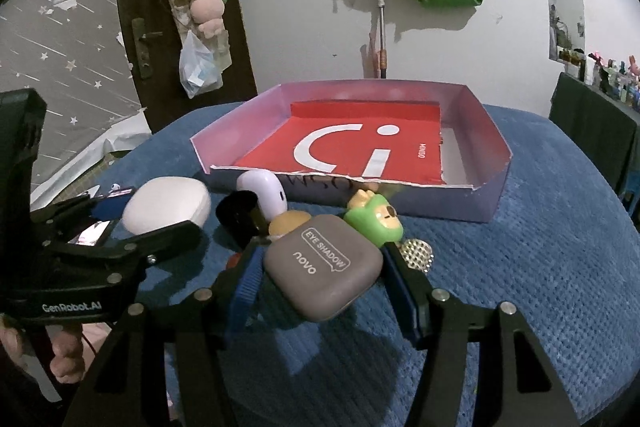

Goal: Organize rigid objects
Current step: 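Carry the white case in the left tool while the right tool carries the grey novo case toward the tray, then lower both held cases onto the red tray floor and open both tools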

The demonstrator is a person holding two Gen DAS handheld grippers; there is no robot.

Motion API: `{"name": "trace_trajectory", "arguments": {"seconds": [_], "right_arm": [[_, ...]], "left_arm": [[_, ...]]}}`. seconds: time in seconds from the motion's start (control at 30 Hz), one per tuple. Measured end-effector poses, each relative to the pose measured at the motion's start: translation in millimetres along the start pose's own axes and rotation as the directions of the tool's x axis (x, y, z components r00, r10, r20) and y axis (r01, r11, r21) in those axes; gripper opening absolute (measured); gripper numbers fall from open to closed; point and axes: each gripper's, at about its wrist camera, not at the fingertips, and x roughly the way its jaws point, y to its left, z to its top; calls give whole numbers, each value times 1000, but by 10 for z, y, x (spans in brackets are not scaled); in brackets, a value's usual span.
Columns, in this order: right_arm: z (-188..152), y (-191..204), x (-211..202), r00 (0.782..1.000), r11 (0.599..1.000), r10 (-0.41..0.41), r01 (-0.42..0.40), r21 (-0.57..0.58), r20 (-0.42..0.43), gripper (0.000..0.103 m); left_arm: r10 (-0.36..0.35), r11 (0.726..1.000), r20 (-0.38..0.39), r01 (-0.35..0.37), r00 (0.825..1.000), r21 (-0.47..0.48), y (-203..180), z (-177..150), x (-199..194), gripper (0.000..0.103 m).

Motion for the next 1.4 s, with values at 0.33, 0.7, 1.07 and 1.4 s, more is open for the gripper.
{"name": "trace_trajectory", "arguments": {"seconds": [0.33,0.7,1.07,1.4], "right_arm": [[141,-45,30,1000,1000,26,-26,13,0,62],[279,-166,39,999,998,48,-47,47,-9,62],[587,-251,53,999,999,24,-25,29,39,62],[870,-378,294,1000,999,-7,6,44,29,62]], "left_arm": [[4,1000,-34,-4,999,8,-9,186,140,84],[16,1000,-9,-16,1000,9,77,454,187,84],[24,999,8,-25,1000,34,80,797,343,84],[36,998,-9,-36,999,59,44,1044,622,84]]}}
